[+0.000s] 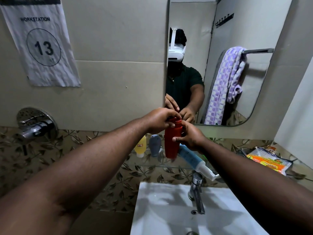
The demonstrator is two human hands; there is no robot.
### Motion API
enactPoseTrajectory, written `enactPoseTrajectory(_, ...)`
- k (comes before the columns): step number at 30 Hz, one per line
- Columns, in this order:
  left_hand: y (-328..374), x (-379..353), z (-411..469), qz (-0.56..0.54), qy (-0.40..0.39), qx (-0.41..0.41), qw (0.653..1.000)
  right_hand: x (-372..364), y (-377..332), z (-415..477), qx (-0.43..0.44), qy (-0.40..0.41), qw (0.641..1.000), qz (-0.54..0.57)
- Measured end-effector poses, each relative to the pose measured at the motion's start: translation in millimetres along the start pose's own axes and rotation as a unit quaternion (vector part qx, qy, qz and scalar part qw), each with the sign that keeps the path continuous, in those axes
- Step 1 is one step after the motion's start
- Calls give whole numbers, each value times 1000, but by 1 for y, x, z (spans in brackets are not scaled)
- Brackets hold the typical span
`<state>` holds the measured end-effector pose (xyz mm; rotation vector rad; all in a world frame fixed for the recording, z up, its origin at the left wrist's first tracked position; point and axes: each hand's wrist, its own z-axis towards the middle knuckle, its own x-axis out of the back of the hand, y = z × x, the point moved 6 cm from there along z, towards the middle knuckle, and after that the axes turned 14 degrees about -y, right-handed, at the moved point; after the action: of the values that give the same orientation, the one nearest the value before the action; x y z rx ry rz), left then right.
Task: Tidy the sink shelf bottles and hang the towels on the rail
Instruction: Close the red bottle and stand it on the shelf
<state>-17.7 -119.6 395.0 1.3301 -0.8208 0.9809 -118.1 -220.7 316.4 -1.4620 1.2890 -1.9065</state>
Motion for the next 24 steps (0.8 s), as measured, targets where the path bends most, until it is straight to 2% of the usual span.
enactPoseTrajectory(10,1,1,-2,-9,-14,8,1000,-2,-4,-2,-10,-15,1000,2)
enactPoseTrajectory(16,-1,0,-8,-3,-10,5,1000,9,-1,-13,-44,-21,995,-93)
enactPoseTrajectory(18,-2,-1,-11,13,-3,5,1000,15,-2,-22,-61,-15,980,-188)
enactPoseTrajectory(22,7,5,-21,53,43,-24,997,8,4,-42,-137,-36,914,-380)
enactPoseTrajectory(24,16,8,-27,87,85,-44,992,1,13,-49,-168,-44,887,-428)
